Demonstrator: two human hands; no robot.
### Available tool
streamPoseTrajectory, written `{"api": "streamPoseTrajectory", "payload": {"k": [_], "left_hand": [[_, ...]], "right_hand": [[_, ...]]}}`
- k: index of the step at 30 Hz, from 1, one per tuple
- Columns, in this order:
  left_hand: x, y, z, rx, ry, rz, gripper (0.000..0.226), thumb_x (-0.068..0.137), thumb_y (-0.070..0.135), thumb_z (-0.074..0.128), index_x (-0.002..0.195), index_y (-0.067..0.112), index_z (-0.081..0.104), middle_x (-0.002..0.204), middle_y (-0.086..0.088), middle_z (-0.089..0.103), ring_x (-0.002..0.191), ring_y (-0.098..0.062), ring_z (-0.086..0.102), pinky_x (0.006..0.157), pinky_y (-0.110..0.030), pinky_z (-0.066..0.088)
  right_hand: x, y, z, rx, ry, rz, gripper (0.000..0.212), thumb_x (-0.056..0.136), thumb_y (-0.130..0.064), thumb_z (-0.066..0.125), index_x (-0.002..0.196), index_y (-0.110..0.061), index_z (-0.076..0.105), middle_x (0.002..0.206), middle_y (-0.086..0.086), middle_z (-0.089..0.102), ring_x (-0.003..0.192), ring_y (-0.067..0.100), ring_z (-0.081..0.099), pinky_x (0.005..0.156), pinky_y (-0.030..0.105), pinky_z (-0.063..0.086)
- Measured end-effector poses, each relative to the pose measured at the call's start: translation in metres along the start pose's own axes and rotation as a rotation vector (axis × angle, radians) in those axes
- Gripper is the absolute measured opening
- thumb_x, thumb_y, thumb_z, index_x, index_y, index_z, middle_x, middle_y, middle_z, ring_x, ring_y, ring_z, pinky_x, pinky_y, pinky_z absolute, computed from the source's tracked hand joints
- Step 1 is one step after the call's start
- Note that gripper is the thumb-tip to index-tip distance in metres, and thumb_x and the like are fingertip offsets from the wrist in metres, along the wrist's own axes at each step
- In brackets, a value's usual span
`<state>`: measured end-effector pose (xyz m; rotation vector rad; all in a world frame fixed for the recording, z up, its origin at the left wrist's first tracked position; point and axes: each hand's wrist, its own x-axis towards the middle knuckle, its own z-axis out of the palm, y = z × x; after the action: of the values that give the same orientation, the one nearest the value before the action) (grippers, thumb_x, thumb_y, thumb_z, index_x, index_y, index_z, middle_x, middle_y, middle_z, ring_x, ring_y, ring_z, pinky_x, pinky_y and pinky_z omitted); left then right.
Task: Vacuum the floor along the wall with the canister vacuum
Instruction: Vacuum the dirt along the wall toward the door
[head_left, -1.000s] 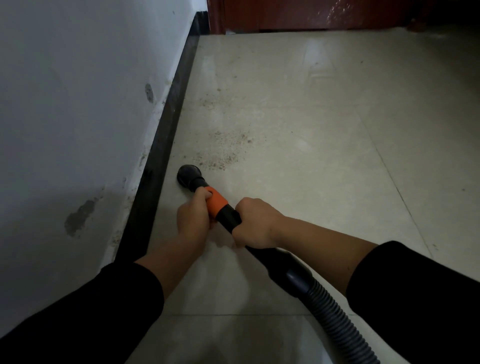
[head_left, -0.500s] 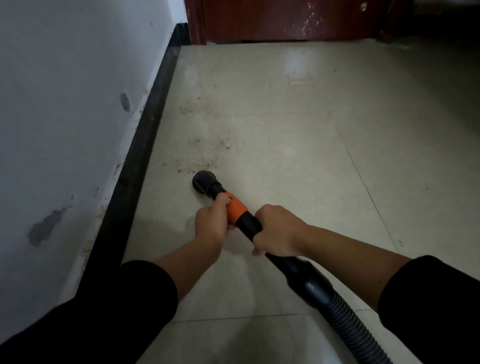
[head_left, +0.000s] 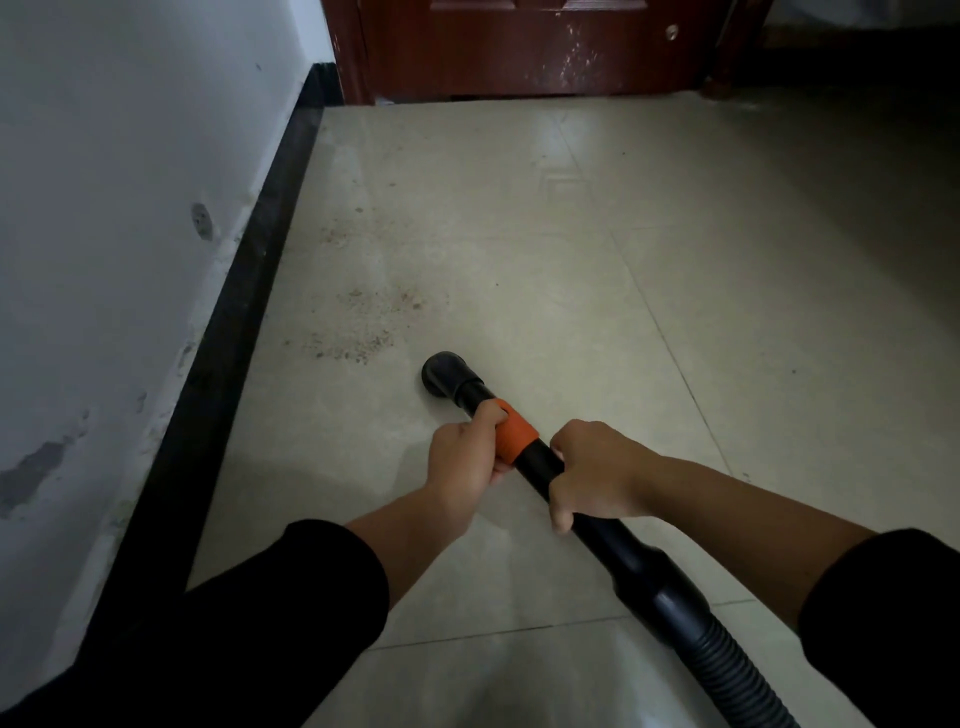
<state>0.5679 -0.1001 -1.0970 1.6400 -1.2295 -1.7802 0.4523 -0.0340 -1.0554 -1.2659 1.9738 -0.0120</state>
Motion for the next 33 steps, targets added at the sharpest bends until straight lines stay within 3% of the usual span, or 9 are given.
{"api": "streamPoseTrajectory", "payload": {"k": [6, 11, 14, 25, 33], "left_hand": [[0.000, 0.002, 0.013, 0.027, -0.027, -0.024, 0.029, 0.090, 0.035, 0.056, 0.084, 0.007, 0.063, 0.068, -0.010, 0.065, 0.058, -0.016, 0.058, 0.058, -0.025, 0.047], [0.008, 0.005, 0.014, 0.038, -0.049, -0.022, 0.028, 0.090, 0.035, 0.057, 0.080, 0.009, 0.061, 0.072, -0.011, 0.065, 0.066, -0.020, 0.060, 0.072, -0.035, 0.053], [0.018, 0.006, 0.009, 0.028, -0.046, -0.013, 0.027, 0.090, 0.033, 0.059, 0.077, 0.009, 0.061, 0.075, -0.012, 0.065, 0.070, -0.022, 0.061, 0.084, -0.041, 0.055], [0.043, 0.013, 0.009, -0.055, 0.017, -0.001, 0.024, 0.089, 0.033, 0.060, 0.073, 0.016, 0.056, 0.076, -0.006, 0.061, 0.070, -0.017, 0.062, 0.091, -0.043, 0.055], [0.059, 0.023, 0.014, -0.142, 0.046, -0.016, 0.028, 0.089, 0.032, 0.063, 0.070, 0.013, 0.056, 0.075, -0.006, 0.060, 0.072, -0.017, 0.061, 0.087, -0.038, 0.056]], "right_hand": [[-0.004, 0.013, -0.003, 0.012, 0.025, 0.016, 0.032, 0.061, -0.015, 0.081, 0.074, -0.012, 0.052, 0.074, 0.005, 0.058, 0.065, 0.020, 0.057, 0.054, 0.025, 0.041], [0.003, 0.015, -0.002, 0.041, 0.044, 0.014, 0.030, 0.063, -0.015, 0.079, 0.085, -0.008, 0.059, 0.075, 0.005, 0.061, 0.066, 0.020, 0.058, 0.055, 0.025, 0.043], [0.011, 0.012, 0.002, 0.055, 0.067, -0.001, 0.028, 0.064, -0.015, 0.077, 0.081, -0.010, 0.057, 0.072, 0.003, 0.058, 0.062, 0.018, 0.055, 0.051, 0.023, 0.038], [0.034, 0.006, 0.010, 0.101, 0.172, -0.047, 0.021, 0.072, -0.015, 0.069, 0.081, -0.014, 0.051, 0.072, 0.000, 0.053, 0.060, 0.015, 0.050, 0.051, 0.023, 0.035], [0.048, 0.003, 0.011, 0.105, 0.278, -0.048, 0.017, 0.079, -0.020, 0.063, 0.088, -0.016, 0.049, 0.080, 0.001, 0.055, 0.068, 0.018, 0.054, 0.053, 0.026, 0.037]]}}
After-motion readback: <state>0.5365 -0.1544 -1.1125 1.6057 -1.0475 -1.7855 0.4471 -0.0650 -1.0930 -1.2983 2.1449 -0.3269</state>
